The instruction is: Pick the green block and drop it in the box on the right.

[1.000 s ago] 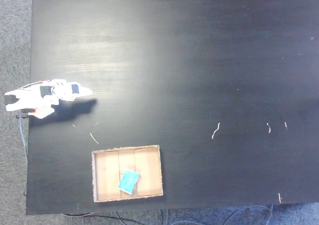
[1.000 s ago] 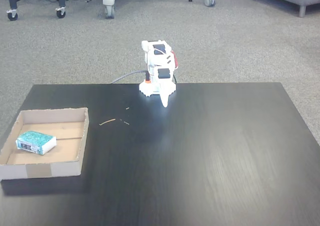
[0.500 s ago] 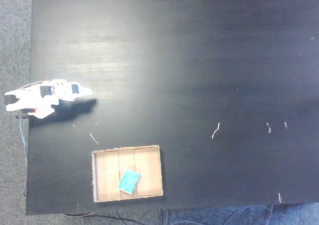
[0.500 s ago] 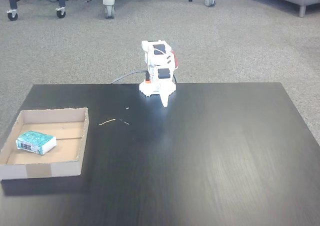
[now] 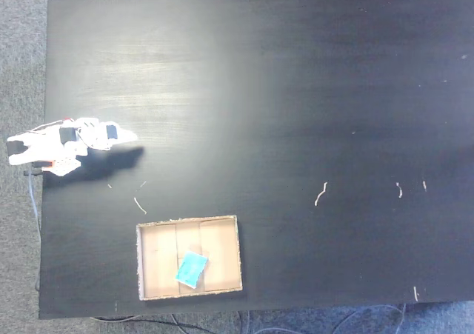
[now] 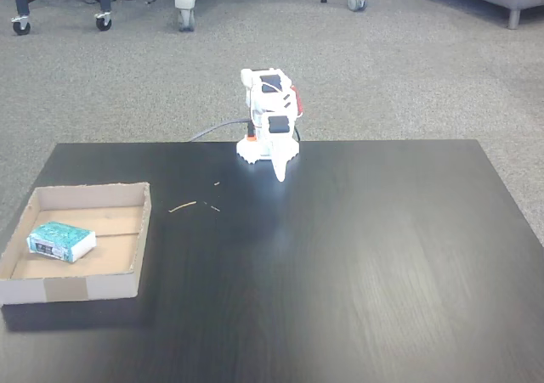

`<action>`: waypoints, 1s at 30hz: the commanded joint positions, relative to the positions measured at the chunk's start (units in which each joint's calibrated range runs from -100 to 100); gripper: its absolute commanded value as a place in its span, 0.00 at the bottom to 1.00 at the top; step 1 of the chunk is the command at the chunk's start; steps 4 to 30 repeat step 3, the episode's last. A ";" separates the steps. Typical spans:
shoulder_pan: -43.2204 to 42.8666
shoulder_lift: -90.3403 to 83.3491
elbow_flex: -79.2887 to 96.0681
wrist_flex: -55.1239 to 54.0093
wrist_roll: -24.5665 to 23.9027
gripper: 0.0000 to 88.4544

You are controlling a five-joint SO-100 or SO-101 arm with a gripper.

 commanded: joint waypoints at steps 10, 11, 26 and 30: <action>0.21 -0.31 1.33 -0.48 -0.29 0.00; 0.21 -0.31 1.33 -0.48 -0.29 0.00; 0.21 -0.31 1.33 -0.48 -0.29 0.00; 0.21 -0.31 1.33 -0.48 -0.29 0.00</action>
